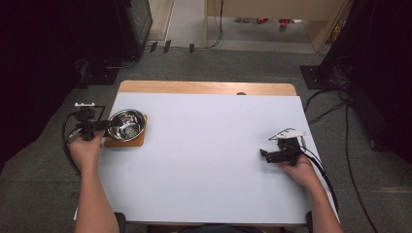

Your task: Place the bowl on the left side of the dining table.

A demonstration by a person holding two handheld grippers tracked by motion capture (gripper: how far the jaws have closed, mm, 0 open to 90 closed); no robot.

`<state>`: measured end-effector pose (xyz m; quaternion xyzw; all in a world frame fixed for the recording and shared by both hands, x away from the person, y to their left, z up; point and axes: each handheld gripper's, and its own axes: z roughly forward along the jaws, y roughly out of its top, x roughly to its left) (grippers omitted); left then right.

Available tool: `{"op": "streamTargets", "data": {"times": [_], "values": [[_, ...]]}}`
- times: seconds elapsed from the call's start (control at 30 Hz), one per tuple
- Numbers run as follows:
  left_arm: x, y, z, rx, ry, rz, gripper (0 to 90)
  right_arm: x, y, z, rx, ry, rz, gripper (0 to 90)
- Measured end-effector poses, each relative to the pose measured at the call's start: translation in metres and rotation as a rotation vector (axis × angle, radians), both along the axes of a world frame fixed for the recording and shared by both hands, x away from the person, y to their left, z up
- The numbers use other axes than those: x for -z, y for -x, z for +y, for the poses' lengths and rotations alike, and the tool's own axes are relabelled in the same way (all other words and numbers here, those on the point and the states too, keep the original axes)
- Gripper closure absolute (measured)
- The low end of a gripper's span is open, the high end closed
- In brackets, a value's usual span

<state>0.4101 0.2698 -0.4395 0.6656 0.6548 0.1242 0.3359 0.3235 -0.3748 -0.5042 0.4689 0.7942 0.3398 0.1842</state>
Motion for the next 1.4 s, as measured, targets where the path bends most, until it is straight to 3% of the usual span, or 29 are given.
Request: {"op": "streamTargets", "data": {"times": [0.2, 0.4, 0.73, 1.4], "values": [[-0.006, 0.002, -0.003, 0.001, 0.000, -0.014, 32.9, 0.000, 0.000, 0.000, 0.000, 0.001, 0.001, 4.8], [-0.013, 0.007, -0.009, -0.009, -0.079, -0.031, 32.3, 0.000, 0.000, 0.000, 0.000, 0.001, 0.001, 4.8], [-0.024, 0.011, -0.014, 0.000, 0.000, -0.062, 32.1, 0.000, 0.000, 0.000, 0.000, 0.000, 0.001, 4.8], [-0.036, 0.015, -0.040, 0.101, 0.004, -0.078, 30.2, 0.000, 0.000, 0.000, 0.000, 0.001, 0.001, 4.8]]}}
